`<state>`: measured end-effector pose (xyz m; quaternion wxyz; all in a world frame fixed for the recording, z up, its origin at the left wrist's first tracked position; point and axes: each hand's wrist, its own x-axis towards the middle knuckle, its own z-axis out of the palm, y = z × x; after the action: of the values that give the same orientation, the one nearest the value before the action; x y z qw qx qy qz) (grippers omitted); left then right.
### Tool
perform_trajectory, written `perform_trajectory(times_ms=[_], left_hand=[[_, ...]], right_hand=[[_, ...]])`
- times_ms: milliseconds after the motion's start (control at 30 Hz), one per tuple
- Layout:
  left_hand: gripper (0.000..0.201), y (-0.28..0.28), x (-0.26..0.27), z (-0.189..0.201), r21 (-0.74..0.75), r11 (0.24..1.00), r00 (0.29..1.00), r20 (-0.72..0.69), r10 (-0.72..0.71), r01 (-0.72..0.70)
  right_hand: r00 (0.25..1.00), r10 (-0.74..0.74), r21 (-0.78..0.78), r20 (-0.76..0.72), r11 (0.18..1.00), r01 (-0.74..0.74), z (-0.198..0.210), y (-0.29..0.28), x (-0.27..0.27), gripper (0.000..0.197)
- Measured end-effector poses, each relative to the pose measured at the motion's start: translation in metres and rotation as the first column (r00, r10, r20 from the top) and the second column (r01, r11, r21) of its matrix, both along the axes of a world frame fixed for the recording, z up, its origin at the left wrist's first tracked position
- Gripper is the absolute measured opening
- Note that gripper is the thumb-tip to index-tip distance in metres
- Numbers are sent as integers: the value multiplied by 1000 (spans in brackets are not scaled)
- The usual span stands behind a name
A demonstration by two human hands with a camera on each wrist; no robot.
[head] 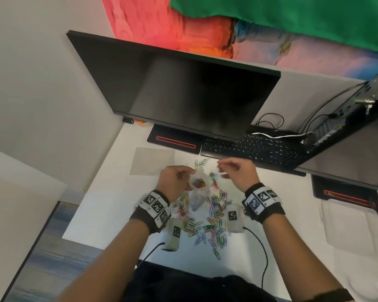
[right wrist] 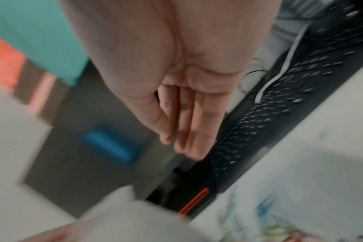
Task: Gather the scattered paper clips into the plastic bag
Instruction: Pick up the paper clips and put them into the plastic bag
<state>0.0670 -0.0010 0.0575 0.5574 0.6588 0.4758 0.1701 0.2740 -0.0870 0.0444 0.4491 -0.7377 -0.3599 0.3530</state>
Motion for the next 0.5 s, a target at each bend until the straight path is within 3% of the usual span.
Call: perform_trajectory(times_ms=[67,133,200,333,433,500], left_hand=[[22,9,-10,4,15,1000,999,36,19,-19],[20,17,-22,8,32,998,997,66,42,-44],[21,27,-34,11,47,996,995,69,75,-78],[23,44,-61,3,66,987,989,11,144,-145],[22,51,-76,-6,74,981,982,-45,185,-181],[21,51,-80,-9,74,977,977,-64,204,-199]], right_hand=[[964,-127,-209,233,962,177,-33,2,24,26],[934,14,-485,358,857,173,-69,1,35,50],[903,180,-612,391,784,108,-98,3,31,60],[770,401,-616,497,788,-13,-121,13,0,61],[744,472,-551,473,818,-168,-121,13,-28,61],[664,542,-533,515,809,-248,-118,10,-44,63]])
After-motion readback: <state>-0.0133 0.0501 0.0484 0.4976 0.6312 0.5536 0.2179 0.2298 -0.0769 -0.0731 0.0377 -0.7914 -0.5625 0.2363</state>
